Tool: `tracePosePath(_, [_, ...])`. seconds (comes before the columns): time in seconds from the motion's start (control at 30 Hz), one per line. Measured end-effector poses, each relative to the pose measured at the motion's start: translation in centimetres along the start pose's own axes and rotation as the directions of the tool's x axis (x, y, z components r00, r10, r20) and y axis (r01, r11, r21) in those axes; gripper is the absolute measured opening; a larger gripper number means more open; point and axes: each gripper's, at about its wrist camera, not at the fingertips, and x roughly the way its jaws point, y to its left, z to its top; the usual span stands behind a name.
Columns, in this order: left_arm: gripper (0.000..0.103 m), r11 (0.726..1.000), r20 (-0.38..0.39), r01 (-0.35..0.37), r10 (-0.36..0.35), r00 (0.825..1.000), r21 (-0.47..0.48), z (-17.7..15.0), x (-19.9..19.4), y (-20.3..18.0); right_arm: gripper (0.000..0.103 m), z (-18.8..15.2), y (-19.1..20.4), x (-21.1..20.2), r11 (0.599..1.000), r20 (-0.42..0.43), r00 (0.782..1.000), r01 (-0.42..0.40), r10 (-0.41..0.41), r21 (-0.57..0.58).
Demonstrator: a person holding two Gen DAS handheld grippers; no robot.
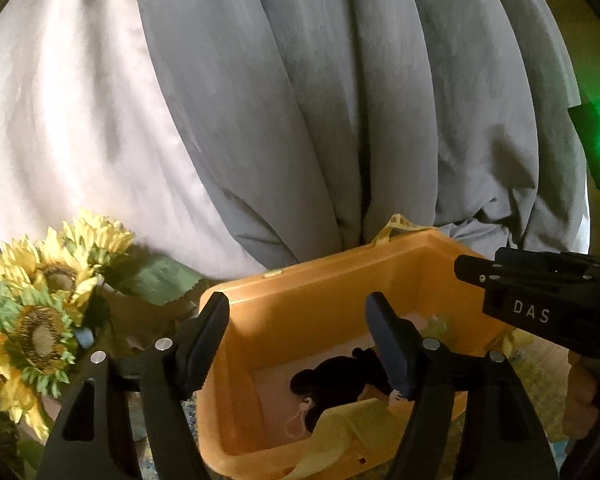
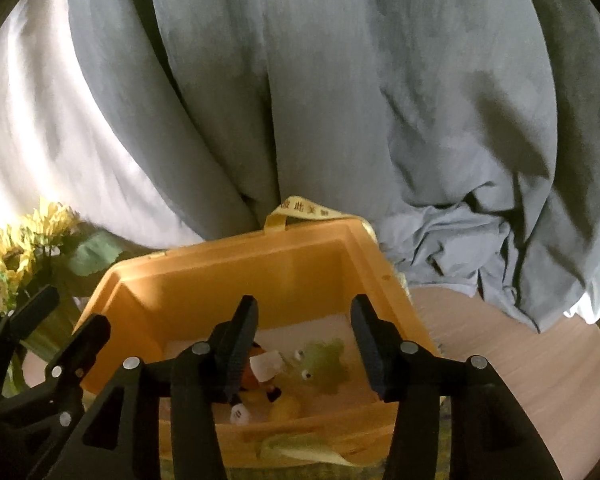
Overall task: Organize soft objects
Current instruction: 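Open both tools to drop the plush and frog into the crate, then move both open tools back toward the remaining items on the cloth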
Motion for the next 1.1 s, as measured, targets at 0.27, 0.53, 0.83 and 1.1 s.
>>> tracePosePath(0.27, [0.075, 1.0, 0.04, -0.002, 0.002, 0.999, -0.011, 0.2, -3.8, 0.0, 0.058, 0.0, 0.2, -4.0, 1.0, 0.055, 0.998, 0.023, -0.022, -0.001])
tracePosePath(0.53, [0.076, 1.0, 0.074, -0.003, 0.003, 0.997, 0.001, -0.2, -7.8, -0.4, 0.068, -0.8, 0.3, -8.6, 0.998, 0.111, 0.992, 0.057, -0.056, -0.009])
tracePosePath(0.83, [0.076, 1.0, 0.081, 0.007, -0.008, 0.997, 0.006, -1.6, -12.0, -0.9, 0.071, -2.7, -0.2, -12.7, 0.996, 0.138, 0.986, 0.09, -0.089, 0.002])
tracePosePath(1.1, [0.076, 0.999, 0.067, 0.039, -0.04, 0.997, 0.018, -3.1, -14.6, -2.0, 0.073, -5.0, -1.0, -15.4, 0.993, 0.13, 0.985, 0.114, -0.118, 0.036])
